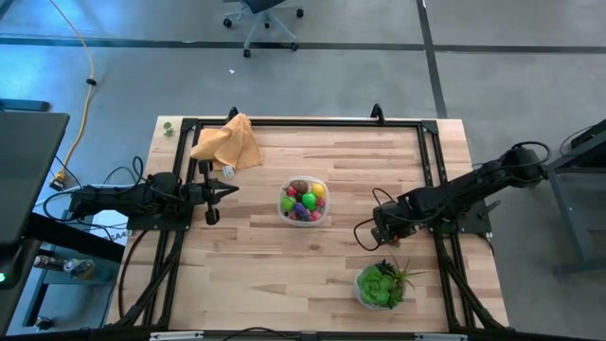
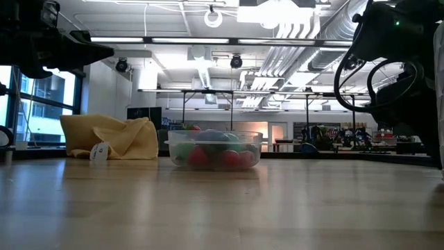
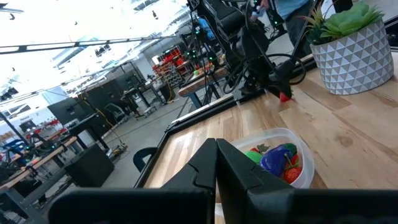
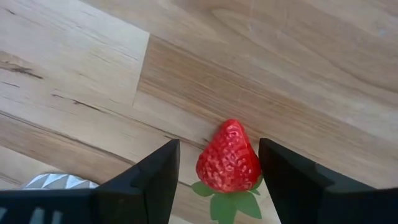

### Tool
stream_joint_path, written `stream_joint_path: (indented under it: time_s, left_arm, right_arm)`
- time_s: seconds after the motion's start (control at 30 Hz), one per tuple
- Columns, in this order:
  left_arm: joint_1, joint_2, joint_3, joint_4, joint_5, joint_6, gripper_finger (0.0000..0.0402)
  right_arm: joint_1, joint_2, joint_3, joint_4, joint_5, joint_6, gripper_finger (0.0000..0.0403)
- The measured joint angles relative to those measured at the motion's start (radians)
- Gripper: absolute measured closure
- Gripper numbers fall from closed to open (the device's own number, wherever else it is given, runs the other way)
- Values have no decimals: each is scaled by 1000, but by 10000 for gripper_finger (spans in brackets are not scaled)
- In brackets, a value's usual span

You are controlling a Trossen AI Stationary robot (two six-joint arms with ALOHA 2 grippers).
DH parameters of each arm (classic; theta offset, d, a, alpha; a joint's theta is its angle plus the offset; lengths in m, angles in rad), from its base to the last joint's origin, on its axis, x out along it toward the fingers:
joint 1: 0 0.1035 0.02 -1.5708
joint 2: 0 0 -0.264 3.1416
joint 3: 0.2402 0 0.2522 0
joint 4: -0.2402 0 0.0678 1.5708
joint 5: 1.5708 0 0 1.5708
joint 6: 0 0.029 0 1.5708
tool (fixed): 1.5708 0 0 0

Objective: Pick and placing Produce into tupperware
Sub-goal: Put the strawberry into the transparent bin

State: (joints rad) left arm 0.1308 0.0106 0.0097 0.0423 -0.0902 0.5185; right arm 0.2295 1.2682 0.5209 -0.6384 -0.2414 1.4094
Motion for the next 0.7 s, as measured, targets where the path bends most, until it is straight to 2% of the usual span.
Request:
stream_joint_path:
  time_s: [0.17, 0.53, 0.7]
  left_arm:
    - [0, 0, 0, 0, 0, 0, 401]
    - [0, 0, 0, 0, 0, 0, 401]
    - [0, 0, 0, 0, 0, 0, 401]
  right_arm:
    - [0, 0, 0, -4, -5, 1, 203]
    - [0, 0, 0, -7, -3, 4, 267]
    - [0, 0, 8, 15, 26, -7, 272]
